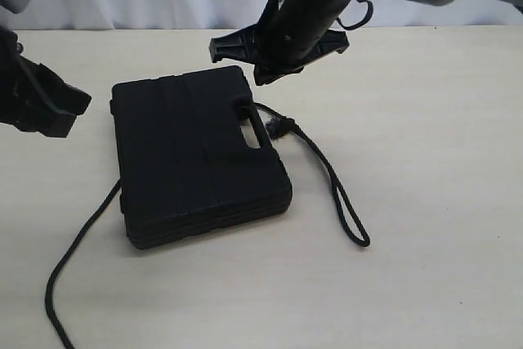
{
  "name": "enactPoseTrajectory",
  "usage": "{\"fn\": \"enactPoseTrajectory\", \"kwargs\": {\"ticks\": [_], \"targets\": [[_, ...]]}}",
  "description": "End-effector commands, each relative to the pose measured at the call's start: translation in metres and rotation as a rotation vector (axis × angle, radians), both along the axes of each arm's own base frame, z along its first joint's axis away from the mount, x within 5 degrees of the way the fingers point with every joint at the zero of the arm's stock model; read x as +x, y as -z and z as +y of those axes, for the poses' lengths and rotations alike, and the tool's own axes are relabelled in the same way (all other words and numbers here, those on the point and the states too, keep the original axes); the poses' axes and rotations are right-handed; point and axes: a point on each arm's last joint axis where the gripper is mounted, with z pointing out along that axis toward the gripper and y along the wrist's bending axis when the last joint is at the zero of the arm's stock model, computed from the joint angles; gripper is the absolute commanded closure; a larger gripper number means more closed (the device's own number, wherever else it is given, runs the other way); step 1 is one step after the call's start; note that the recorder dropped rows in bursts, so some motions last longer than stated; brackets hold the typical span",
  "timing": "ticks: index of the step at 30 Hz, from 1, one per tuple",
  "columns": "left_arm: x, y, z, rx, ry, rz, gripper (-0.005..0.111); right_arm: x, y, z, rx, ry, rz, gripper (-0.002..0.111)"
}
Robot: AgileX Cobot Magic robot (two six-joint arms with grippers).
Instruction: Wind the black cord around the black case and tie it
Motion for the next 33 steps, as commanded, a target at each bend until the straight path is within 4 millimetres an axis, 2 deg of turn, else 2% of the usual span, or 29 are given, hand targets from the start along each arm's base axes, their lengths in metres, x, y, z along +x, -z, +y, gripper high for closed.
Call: {"fn": "enactPoseTrajectory", "kwargs": {"ticks": [1, 5, 7, 10, 14, 20, 25, 27, 28, 29, 31, 33], "targets": [[0.000, -0.004, -0.004, -0.031, -0.001, -0.016, 0.058, 0.009, 0.021, -0.001, -0.054, 0.004, 0.001, 0.084], [0.001, -0.005, -0.004, -0.039, -0.006, -0.022, 0.058, 0.018, 0.050, 0.003, -0.061, 0.000, 0.011, 0.057], [0.001, -0.004, -0.004, -0.039, -0.005, -0.020, 0.058, 0.024, 0.065, 0.003, -0.072, -0.007, 0.006, 0.049], [0.001, -0.004, -0.004, -0.039, -0.004, -0.017, 0.058, 0.033, 0.084, -0.006, -0.085, 0.018, 0.031, 0.048], [0.002, -0.005, -0.004, -0.039, -0.010, -0.035, 0.058, 0.039, 0.101, -0.017, -0.103, 0.031, 0.069, 0.048], [0.003, -0.006, -0.003, -0.039, -0.014, -0.045, 0.058, 0.040, 0.105, -0.007, -0.068, -0.063, 0.040, 0.048], [0.003, -0.006, -0.003, -0.040, -0.015, -0.045, 0.058, 0.039, 0.122, -0.005, -0.091, -0.075, 0.067, 0.048], [0.003, -0.006, -0.003, -0.040, -0.015, -0.045, 0.058, 0.039, 0.132, -0.004, -0.096, -0.076, 0.083, 0.055], [0.003, -0.006, -0.003, -0.040, -0.015, -0.045, 0.058, 0.039, 0.133, -0.003, -0.092, -0.074, 0.082, 0.063], [0.003, -0.006, -0.003, -0.040, -0.015, -0.045, 0.058, 0.039, 0.133, -0.003, -0.092, -0.074, 0.083, 0.073], [0.003, -0.006, -0.003, -0.040, -0.015, -0.045, 0.058, 0.039, 0.131, -0.003, -0.090, -0.074, 0.079, 0.103], [0.003, -0.006, -0.003, -0.040, -0.015, -0.045, 0.058, 0.038, 0.118, -0.002, -0.058, -0.048, 0.076, 0.103]]}}
